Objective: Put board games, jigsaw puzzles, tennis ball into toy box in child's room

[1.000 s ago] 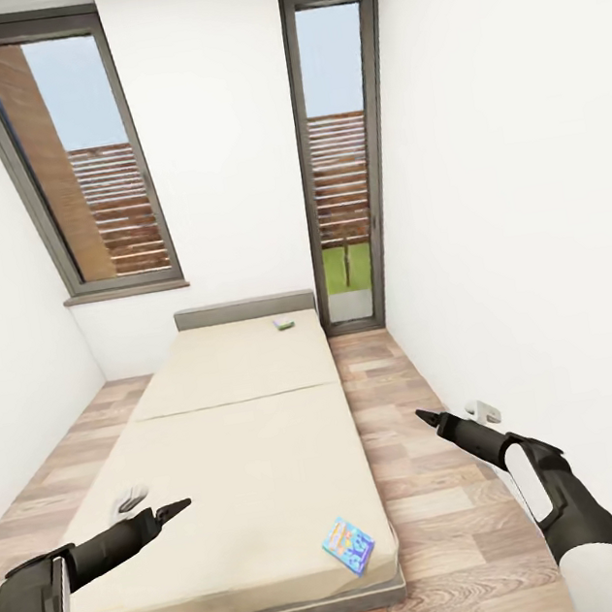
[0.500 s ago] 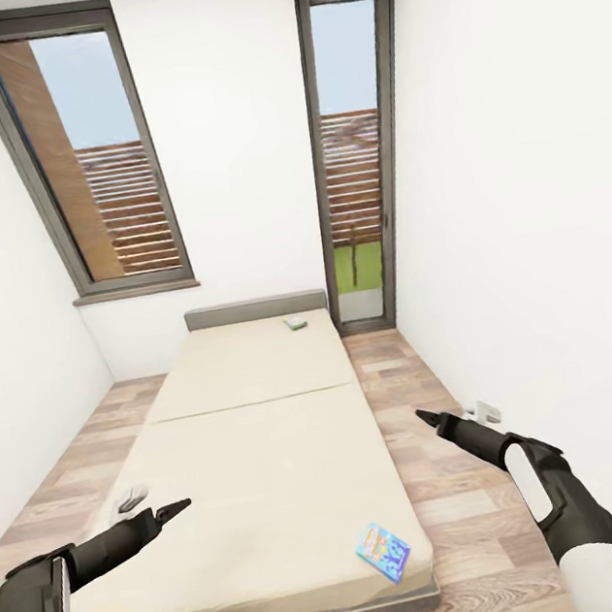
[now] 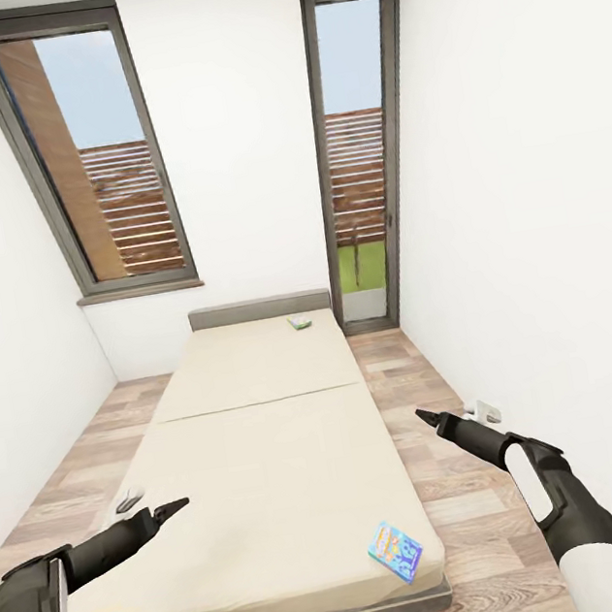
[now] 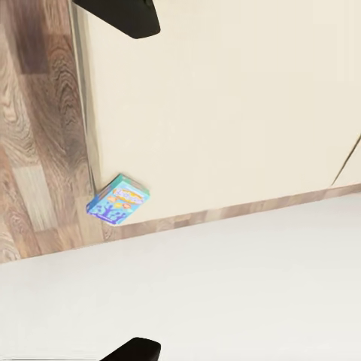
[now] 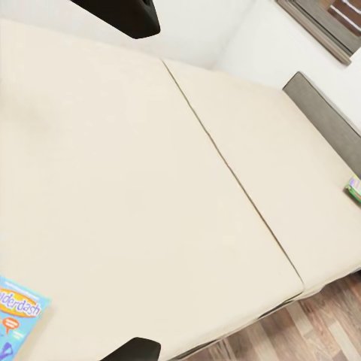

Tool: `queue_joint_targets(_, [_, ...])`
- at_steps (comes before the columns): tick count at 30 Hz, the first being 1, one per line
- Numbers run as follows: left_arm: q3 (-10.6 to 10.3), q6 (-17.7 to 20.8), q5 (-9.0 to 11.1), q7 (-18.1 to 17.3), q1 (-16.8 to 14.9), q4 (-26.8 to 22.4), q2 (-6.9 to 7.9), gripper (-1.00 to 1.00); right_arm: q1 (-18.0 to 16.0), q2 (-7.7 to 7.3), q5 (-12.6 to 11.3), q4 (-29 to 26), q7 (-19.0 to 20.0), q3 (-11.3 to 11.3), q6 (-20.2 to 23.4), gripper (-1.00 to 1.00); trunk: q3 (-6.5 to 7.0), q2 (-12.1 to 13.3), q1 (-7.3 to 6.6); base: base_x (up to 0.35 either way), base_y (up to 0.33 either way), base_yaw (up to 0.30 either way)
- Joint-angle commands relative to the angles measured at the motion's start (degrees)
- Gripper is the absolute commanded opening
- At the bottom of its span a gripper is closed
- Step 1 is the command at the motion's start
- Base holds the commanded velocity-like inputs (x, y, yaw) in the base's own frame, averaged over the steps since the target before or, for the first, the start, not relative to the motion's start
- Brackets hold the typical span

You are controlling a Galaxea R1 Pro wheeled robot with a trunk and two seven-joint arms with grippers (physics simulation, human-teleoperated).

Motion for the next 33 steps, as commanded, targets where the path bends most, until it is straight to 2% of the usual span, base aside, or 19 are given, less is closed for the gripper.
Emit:
queue_joint_targets(1, [0.21,0.78,-0.54,-0.54,-0.1,-0.07,-0.05,1.0,-0.06,0.02,-0.27,-0.04,0.13,-0.14,0.43,1.0,-0.14,-0.14,0.04,0.0,0.006,0.0])
queue_joint_targets(10, [0.24,3.01,-0.49,-0.52,-0.1,-0.13,0.06,1.0,-0.06,-0.02,-0.24,-0.04,0.36,-0.13,0.42,1.0,-0.14,-0.14,0.04,0.0,0.002,0.0])
queue_joint_targets(21, [0.31,3.36,-0.45,-0.53,-0.1,-0.13,0.14,1.0,-0.06,-0.04,-0.28,-0.04,0.74,-0.15,0.45,1.0,-0.08,-0.14,0.04,0.0,0.0,0.0])
queue_joint_targets(33, [0.29,3.37,-0.45,-0.53,-0.1,-0.13,0.08,1.0,-0.06,0.04,-0.18,-0.04,0.83,-0.1,0.39,1.0,0.69,-0.54,0.26,0.0,0.0,0.0])
